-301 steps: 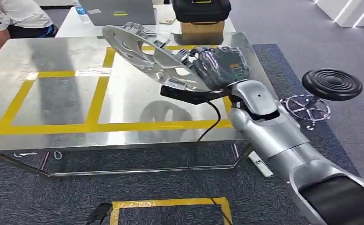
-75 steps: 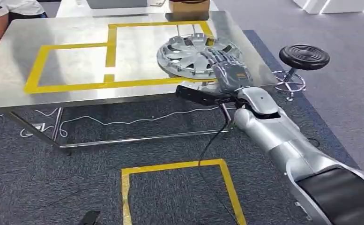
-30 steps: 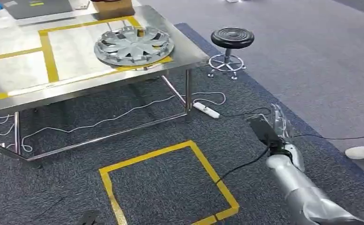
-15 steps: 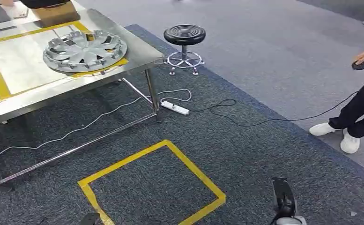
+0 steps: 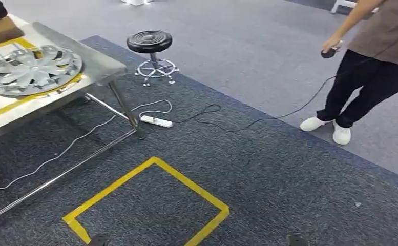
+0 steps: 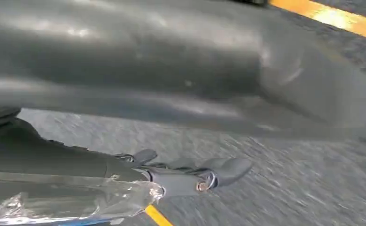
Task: Take the parts from the cabinet and place them on the table.
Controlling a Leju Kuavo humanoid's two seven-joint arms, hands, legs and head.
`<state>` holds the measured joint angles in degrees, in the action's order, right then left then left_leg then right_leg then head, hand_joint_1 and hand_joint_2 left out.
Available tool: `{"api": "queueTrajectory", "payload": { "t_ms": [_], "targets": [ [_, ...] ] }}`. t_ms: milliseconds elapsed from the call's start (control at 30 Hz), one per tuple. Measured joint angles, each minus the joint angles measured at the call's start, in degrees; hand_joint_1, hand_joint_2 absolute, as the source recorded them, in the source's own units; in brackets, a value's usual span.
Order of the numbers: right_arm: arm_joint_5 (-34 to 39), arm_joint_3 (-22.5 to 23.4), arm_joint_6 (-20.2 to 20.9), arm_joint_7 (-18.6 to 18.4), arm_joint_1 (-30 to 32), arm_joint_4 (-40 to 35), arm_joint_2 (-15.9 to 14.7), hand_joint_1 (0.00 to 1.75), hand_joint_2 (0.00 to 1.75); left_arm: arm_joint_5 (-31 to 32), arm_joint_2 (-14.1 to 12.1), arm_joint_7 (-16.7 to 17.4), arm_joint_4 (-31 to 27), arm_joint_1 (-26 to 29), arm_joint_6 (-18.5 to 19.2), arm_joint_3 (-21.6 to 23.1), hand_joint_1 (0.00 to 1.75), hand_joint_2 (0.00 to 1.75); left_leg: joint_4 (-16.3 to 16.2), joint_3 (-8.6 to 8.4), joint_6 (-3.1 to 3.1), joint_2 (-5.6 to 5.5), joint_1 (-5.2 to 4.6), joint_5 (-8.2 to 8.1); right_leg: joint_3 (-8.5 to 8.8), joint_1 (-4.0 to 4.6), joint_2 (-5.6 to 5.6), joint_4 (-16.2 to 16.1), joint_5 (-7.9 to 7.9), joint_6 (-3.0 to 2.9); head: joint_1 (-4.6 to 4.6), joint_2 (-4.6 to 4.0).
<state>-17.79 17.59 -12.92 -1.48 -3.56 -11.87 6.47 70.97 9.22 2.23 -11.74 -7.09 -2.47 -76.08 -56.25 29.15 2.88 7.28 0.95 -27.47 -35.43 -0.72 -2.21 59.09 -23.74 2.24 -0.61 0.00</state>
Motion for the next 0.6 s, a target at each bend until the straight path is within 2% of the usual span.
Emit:
{"api": "queueTrajectory", "payload": {
  "t_ms": [33, 67, 100, 167, 200, 233, 267, 300, 333, 367, 400, 433, 500, 533, 567, 600],
  "targets": [
    [0.0, 0.07, -0.02, -0.35, 0.37, 0.11, 0.11, 0.0, 0.0, 0.0, 0.09, -0.02, 0.0, -0.05, 0.0, 0.07, 0.0, 1.75, -0.24, -0.02, 0.52, -1.48, 0.33, -0.38, 0.11, -0.35, 0.63, -0.26, 0.28, -0.49, -0.17, 0.0],
    [-0.05, 0.07, 0.0, -0.42, 0.51, 0.18, 0.62, 0.0, 0.0, 0.0, 0.11, -0.04, 0.0, -0.09, 0.0, 0.09, 0.0, 1.75, -2.07, 0.69, 0.47, -4.42, 0.34, -2.18, 0.06, -0.33, 1.18, -0.29, 0.35, -0.72, -0.2, 0.0],
    [-0.15, 0.15, 0.0, -0.53, 0.42, 0.2, 0.59, 0.0, 0.0, 0.0, 0.09, -0.04, 0.0, 0.08, 0.0, 0.11, 0.0, 1.75, -6.01, 2.51, 0.28, -5.88, 0.16, -4.69, -0.09, -0.28, 1.94, -0.29, 0.43, -0.98, -0.35, 0.0],
    [-0.24, 0.17, 0.17, -0.97, 0.25, 0.24, 0.7, 0.0, 0.0, -0.02, 0.09, -0.07, 0.0, 0.39, 0.0, 0.24, 0.0, 1.75, -15.84, 7.33, -0.02, -6.76, -0.05, -9.1, -0.4, 0.07, 3.56, -0.28, 0.58, -1.55, -0.44, 0.0],
    [-0.29, 0.17, 0.2, -1.1, 0.36, 0.24, 0.74, 0.0, 0.0, -0.31, 0.09, -0.24, 0.0, 0.41, -0.02, 0.35, 0.0, 1.75, -18.24, 8.72, -0.21, -6.84, -0.11, -9.38, -0.45, 0.21, 4.41, -0.28, 0.62, -1.58, -0.46, 0.0],
    [-0.33, 0.2, 0.22, -1.21, 0.62, 0.29, 0.9, 0.0, 0.0, -0.57, 0.02, -0.37, 0.0, 0.31, -0.13, 0.44, 0.0, 1.75, -17.97, 8.77, -0.41, -6.92, -0.21, -8.31, -0.41, 0.27, 5.19, -0.27, 0.67, -1.57, -0.37, 0.0],
    [-0.35, 0.24, 0.2, -1.25, 0.79, 0.33, 0.96, 0.0, 0.0, -0.57, -0.04, -0.44, 0.0, 0.25, -0.2, 0.5, 0.0, 1.75, -15.48, 7.78, -0.66, -7.11, -0.27, -5.97, -0.4, 0.28, 6.09, -0.26, 0.74, -1.48, -0.42, 0.0],
    [-0.35, 0.31, 0.15, -1.25, 0.83, 0.33, 1.07, 0.0, 0.0, -0.55, -0.15, -0.55, 0.0, 0.31, -0.26, 0.52, 0.0, 1.75, -11.15, 5.81, -0.89, -7.69, -0.27, -3.15, -0.4, 0.25, 7.1, -0.24, 0.86, -1.3, -0.44, 0.0],
    [-0.35, 0.39, 0.11, -1.21, 0.79, 0.35, 1.27, 0.0, 0.0, -0.57, -0.37, -0.81, 0.0, 0.37, -0.44, 0.57, 0.0, 1.75, -6.33, 3.51, -1.08, -9.03, -0.21, -0.7, -0.4, 0.17, 8.04, -0.22, 1.0, -1.08, -0.46, 0.0],
    [-0.37, 0.46, 0.06, -1.12, 0.76, 0.35, 1.38, 0.0, 0.0, -0.57, -0.5, -0.94, 0.0, 0.36, -0.5, 0.66, 0.0, 1.75, -2.76, 1.98, -1.12, -12.73, 0.07, 0.24, -0.63, 0.26, 8.77, -0.1, 1.13, -0.76, -0.55, 0.0],
    [-0.37, 0.46, 0.04, -1.05, 0.59, 0.35, 1.4, 0.0, 0.0, -0.57, -0.48, -1.16, 0.0, 0.33, -0.57, 0.77, 0.0, 1.75, -1.32, 1.79, -1.17, -13.1, 0.33, -0.19, -1.1, 0.52, 9.43, 0.5, 1.07, -0.5, -0.52, 0.0],
    [-0.44, 0.46, 0.0, -0.9, 0.69, 0.35, 1.53, 0.0, 0.0, -0.52, -0.57, -1.25, 0.0, 0.19, -0.59, 0.9, 0.0, 1.75, -1.62, 1.87, -1.34, -12.38, 0.06, -0.1, -1.34, 0.3, 9.88, 0.13, 1.36, -0.16, -0.5, 0.0],
    [-0.68, 0.48, -0.13, -0.46, 1.09, 0.37, 1.53, 0.0, 0.0, -0.55, -0.59, -1.27, 0.0, 0.16, -0.81, 0.96, 0.0, 1.75, -1.61, 1.74, -2.11, -11.31, -0.26, 0.11, -1.64, -0.02, 11.16, -0.42, 1.83, 0.69, -0.54, 0.0],
    [-0.81, 0.48, -0.22, -0.27, 1.24, 0.42, 1.55, 0.0, 0.0, -0.55, -0.68, -1.42, -0.02, 0.1, -0.98, 1.0, 0.0, 1.75, -1.33, 1.72, -2.64, -10.22, 0.18, 0.46, -2.02, -0.05, 10.9, -0.09, 1.79, 0.82, -0.66, 0.0],
    [-0.92, 0.5, -0.42, -0.07, 1.32, 0.44, 1.71, 0.0, 0.0, -0.57, -0.87, -1.53, -0.02, 0.0, -1.09, 1.05, 0.0, 1.75, -1.33, 1.71, -3.01, -9.68, 0.07, 0.43, -2.67, 0.49, 7.18, 1.51, 0.6, 0.93, -0.02, 0.0],
    [-0.96, 0.5, -0.48, 0.09, 1.13, 0.44, 1.79, 0.0, 0.0, -0.55, -0.92, -1.73, -0.02, 0.13, -1.18, 1.14, 0.0, 1.75, -1.34, 1.68, -3.25, -8.85, -0.1, 0.37, -4.32, 0.47, 4.89, 4.88, -1.56, 1.14, 0.37, 0.0]
  ]
}}
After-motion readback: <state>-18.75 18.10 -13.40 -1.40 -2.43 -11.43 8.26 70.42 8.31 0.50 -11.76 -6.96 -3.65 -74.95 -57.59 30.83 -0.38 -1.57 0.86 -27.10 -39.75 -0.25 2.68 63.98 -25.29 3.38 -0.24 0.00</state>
